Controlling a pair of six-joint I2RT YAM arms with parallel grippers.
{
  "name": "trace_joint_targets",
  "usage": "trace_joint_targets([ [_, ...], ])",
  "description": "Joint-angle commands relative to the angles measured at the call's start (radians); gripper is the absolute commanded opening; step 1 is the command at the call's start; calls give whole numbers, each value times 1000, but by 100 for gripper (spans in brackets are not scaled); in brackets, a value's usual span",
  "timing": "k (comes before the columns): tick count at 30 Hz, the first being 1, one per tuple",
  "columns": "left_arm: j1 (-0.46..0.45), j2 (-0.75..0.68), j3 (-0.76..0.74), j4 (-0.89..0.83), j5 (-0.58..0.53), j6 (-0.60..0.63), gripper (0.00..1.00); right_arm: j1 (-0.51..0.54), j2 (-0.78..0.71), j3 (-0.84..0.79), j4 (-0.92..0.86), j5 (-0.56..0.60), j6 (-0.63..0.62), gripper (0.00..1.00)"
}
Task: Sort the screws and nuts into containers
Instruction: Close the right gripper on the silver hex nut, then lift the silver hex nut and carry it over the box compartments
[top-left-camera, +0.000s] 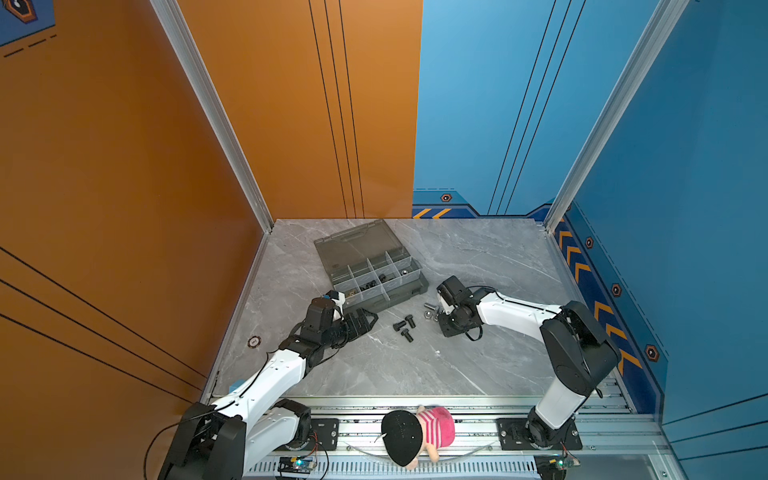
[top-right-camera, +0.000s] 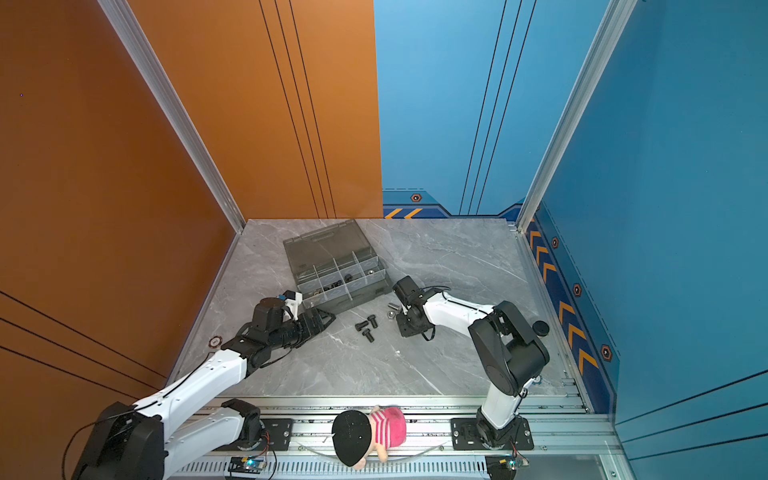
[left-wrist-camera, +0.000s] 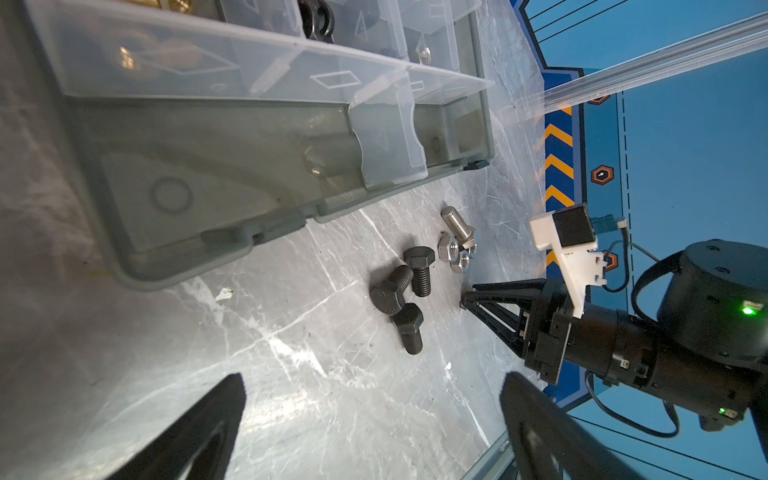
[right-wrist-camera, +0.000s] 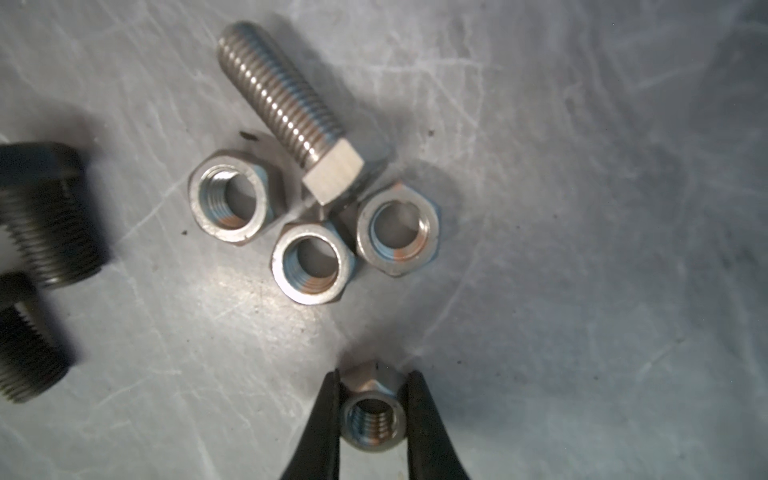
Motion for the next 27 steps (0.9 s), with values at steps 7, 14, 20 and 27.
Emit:
trace_joint_targets([
  [7,-7,-6,27,5,17,-5,98,-47,-67,38,17,-150,-30,0],
  [14,-9,0,25,19,19,-8,98,-71,-57,214,6,-183,-114,0],
  [20,-13,6,22,25,21,-10,98,-84,49,428,60,-184,-152,0],
  [27,-13,2,22,21,19,-5,98,-93,249,664,129,-134,-149,0],
])
